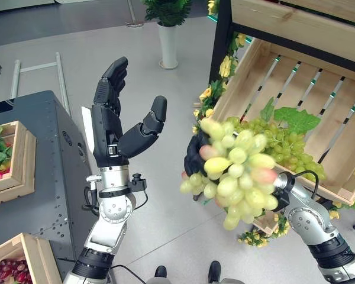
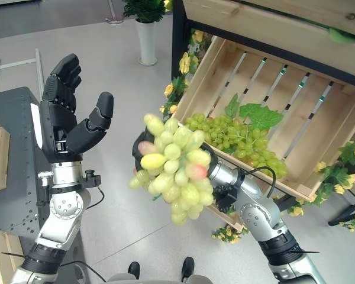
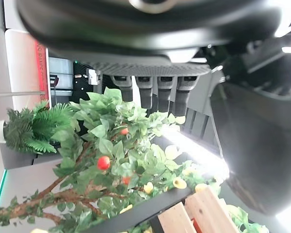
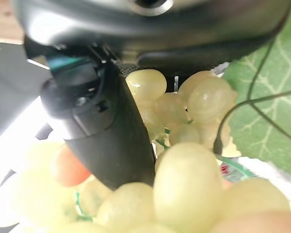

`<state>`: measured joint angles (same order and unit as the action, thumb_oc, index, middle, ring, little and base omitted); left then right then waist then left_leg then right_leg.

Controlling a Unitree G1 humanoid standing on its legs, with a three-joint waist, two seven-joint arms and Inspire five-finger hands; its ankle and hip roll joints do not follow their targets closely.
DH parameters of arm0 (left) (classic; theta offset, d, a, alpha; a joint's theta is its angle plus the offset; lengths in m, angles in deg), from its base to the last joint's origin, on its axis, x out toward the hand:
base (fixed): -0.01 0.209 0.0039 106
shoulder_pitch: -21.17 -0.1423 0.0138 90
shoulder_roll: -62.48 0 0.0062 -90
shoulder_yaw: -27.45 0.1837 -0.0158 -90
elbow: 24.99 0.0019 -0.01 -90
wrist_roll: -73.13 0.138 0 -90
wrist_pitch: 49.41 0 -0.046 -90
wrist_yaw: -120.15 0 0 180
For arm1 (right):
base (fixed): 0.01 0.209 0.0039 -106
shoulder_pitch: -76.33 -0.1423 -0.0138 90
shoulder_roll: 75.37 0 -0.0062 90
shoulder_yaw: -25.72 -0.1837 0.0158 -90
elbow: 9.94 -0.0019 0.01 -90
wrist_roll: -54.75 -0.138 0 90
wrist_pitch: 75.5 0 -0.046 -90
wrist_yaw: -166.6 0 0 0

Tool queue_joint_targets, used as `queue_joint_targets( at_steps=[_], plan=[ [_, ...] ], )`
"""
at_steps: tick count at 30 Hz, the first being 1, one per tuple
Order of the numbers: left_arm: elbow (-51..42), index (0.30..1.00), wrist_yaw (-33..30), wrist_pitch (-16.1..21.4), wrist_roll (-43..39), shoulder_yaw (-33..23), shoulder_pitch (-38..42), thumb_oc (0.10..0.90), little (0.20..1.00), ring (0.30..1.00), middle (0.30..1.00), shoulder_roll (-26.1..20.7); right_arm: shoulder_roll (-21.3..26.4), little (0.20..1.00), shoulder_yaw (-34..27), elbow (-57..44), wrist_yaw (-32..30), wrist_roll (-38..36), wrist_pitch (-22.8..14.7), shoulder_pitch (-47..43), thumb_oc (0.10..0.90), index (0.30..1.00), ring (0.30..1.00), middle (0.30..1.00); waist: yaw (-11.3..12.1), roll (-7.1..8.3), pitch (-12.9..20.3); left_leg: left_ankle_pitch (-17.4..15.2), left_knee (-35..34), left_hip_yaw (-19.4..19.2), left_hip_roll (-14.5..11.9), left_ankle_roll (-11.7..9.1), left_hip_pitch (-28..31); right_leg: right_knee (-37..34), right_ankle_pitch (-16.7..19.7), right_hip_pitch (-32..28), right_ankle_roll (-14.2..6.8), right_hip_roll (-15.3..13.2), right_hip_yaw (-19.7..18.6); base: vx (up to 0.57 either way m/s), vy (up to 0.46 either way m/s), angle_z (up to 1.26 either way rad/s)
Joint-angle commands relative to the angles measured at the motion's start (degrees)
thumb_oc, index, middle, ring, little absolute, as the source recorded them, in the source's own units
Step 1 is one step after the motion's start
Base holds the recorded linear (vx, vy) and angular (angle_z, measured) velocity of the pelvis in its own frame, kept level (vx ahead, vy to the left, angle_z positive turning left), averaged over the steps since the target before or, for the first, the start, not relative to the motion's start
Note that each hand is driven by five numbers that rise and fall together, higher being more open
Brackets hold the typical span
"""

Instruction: Pick up the fruits from the basket on one side to the basket on the other side

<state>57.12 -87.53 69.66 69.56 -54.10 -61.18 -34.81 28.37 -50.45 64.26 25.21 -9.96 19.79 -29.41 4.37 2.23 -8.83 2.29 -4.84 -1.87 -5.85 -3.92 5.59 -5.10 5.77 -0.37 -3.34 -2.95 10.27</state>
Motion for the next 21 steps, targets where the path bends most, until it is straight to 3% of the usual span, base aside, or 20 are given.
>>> queue_joint_targets(
  at_steps=[1, 5, 8, 21],
  plan=[
    [-0.3, 0.900, 0.1, 3.3, -0.8, 0.2, 6.5, 0.800, 0.900, 0.900, 0.900, -2.5, -4.3, 0.300, -5.6, -5.5, -2.2, -10.3, -9.5, -5.5, 0.400, 0.300, 0.300, 0.300, -0.2, 2.39, 6.1, -0.4, -0.2, 2.3, 2.1, 0.9, -4.9, 0.6, -4.3, -4.8, -1.7, -3.2, -0.5, 0.04, 0.027, 0.00],
    [-0.5, 0.900, -0.2, 2.2, -1.3, 0.5, 6.3, 0.800, 0.900, 0.900, 0.900, -2.7, -6.7, 0.300, -8.6, -5.3, -11.5, -11.1, -12.5, -6.8, 0.400, 0.300, 0.300, 0.300, -0.3, 2.07, 6.7, -1.1, -0.2, 2.7, 2.3, 1.2, -3.9, 0.7, -4.7, -5.5, -1.8, -3.6, -0.6, 0.06, 0.033, -0.02],
    [-0.3, 0.900, -0.5, 1.1, -2.1, 1.0, 7.1, 0.800, 0.900, 0.900, 0.900, -3.0, -6.7, 0.300, -9.9, -3.5, -18.3, -4.2, -13.7, -8.1, 0.400, 0.300, 0.300, 0.300, -0.5, 1.88, 7.2, -1.1, -0.2, 2.7, 2.3, 1.2, -3.8, 0.4, -4.2, -5.4, -2.1, -4.2, -0.6, 0.06, 0.027, -0.04],
    [1.2, 0.900, -1.2, 0.3, -2.8, 2.6, 7.9, 0.800, 0.900, 0.900, 0.900, -4.8, 1.2, 0.300, -13.0, 19.2, -36.1, 10.8, -8.2, -12.4, 0.400, 0.300, 0.300, 0.300, -1.2, 2.29, 7.7, -2.4, -0.2, 1.6, 1.7, 1.3, -2.1, 0.2, -4.0, -5.9, -2.7, -4.8, -0.4, 0.05, 0.000, -0.02]
  ],
)
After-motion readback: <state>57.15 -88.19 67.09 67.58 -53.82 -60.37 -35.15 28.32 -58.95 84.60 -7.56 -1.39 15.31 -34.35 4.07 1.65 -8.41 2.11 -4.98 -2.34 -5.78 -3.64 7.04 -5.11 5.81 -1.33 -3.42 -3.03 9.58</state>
